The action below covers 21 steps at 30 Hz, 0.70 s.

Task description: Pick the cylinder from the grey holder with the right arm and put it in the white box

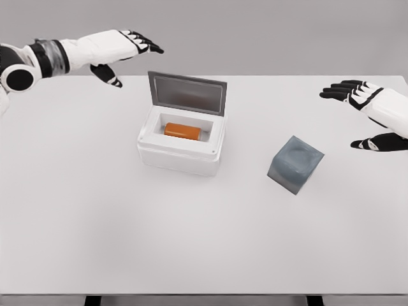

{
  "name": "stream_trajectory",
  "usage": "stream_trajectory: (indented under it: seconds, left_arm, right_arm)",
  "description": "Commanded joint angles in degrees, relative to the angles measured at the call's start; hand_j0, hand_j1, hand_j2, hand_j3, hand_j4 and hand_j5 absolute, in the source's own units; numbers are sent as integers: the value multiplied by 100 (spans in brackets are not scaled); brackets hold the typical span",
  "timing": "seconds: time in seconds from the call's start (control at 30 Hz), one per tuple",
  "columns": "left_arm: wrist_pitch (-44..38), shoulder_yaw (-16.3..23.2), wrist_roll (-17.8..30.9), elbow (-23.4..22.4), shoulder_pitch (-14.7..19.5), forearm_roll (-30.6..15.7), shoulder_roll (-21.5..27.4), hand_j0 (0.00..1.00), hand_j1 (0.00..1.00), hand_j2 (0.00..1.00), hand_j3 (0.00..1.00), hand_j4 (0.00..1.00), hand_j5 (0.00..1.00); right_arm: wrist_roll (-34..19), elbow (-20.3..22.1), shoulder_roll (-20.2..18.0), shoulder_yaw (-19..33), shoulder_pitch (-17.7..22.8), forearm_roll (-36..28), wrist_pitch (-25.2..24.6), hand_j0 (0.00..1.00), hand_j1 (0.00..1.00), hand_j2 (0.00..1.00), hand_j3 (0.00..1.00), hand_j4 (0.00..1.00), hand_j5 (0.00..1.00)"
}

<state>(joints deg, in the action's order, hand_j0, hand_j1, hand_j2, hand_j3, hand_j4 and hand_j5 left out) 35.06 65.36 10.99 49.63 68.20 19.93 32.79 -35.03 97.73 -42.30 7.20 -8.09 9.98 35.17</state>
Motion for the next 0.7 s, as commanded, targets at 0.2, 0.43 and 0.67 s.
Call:
stream_trajectory:
  seconds: [0.2,0.43,0.67]
  left_arm:
    - [-6,345,-1,-32,0,20,-53,100,100,100,100,100,100]
    - [-6,363,8,-23,-9,134,-36,100,100,100,100,100,100]
    - [-6,372,-1,12,-9,169,-1,100,100,100,100,100,100]
  right_arm:
    - [3,0,-15,27,123,-22,-17,100,100,100,100,100,100]
    - [3,9,3,27,132,-22,-17,100,100,100,100,100,100]
    - [3,18,-15,18,123,-22,-17,100,100,100,100,100,100]
